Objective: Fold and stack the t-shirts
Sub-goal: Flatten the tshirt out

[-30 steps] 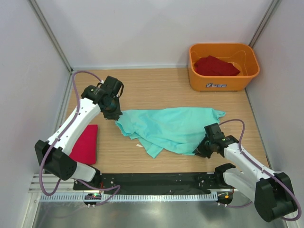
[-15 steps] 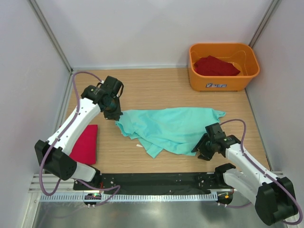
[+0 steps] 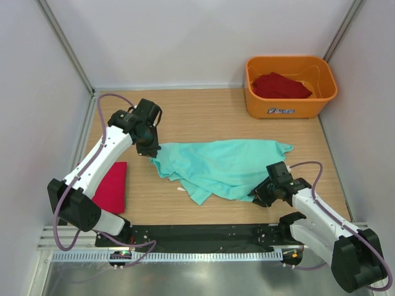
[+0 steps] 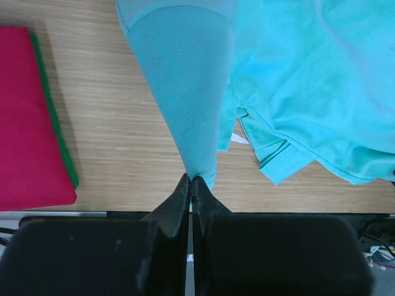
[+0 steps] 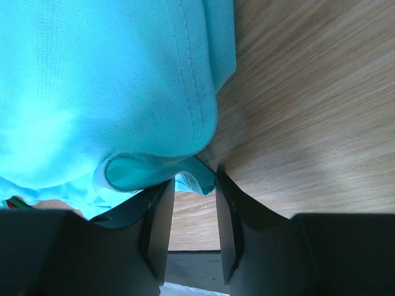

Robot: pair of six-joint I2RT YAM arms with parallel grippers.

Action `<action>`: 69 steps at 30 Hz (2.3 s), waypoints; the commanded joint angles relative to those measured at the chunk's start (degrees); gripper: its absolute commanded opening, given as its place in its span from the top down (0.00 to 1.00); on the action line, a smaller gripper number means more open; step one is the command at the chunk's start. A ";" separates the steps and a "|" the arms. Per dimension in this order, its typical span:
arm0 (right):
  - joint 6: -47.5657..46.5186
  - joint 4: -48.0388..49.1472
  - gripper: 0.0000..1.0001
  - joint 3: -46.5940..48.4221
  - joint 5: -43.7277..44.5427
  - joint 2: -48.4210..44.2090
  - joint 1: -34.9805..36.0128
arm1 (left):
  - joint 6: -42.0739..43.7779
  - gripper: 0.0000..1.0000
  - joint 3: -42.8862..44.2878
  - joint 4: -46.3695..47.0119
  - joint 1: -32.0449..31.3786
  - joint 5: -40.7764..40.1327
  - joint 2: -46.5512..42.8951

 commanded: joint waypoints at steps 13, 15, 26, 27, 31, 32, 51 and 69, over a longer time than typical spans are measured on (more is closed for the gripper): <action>4.49 0.74 0.93 -3.22 4.67 0.88 0.22 | 0.35 1.00 1.15 0.22 0.45 -0.39 -1.75; 3.61 -0.22 0.98 -1.91 5.81 0.70 0.22 | -0.09 1.00 1.41 0.04 0.71 -0.30 -1.83; -18.16 -10.59 0.99 28.81 20.40 5.17 -1.28 | -4.13 1.00 9.75 0.74 6.67 -4.96 -8.68; -19.41 -11.99 0.99 31.47 21.19 7.09 -1.37 | -4.31 1.00 10.63 0.83 7.29 -4.79 -8.95; -26.26 -14.99 0.99 46.56 23.75 10.54 -1.98 | -4.66 1.00 16.25 1.44 10.28 -3.47 -9.66; -28.54 -15.95 0.99 48.96 23.66 10.89 -1.98 | -4.31 1.00 19.14 1.88 11.16 -2.42 -9.66; -35.33 -31.96 0.98 85.82 13.39 -2.45 -2.07 | 3.87 1.00 44.38 11.65 11.87 11.82 -28.55; -31.64 -18.17 0.99 64.73 19.51 2.70 -1.19 | 5.17 1.00 27.44 24.99 11.87 14.99 -16.36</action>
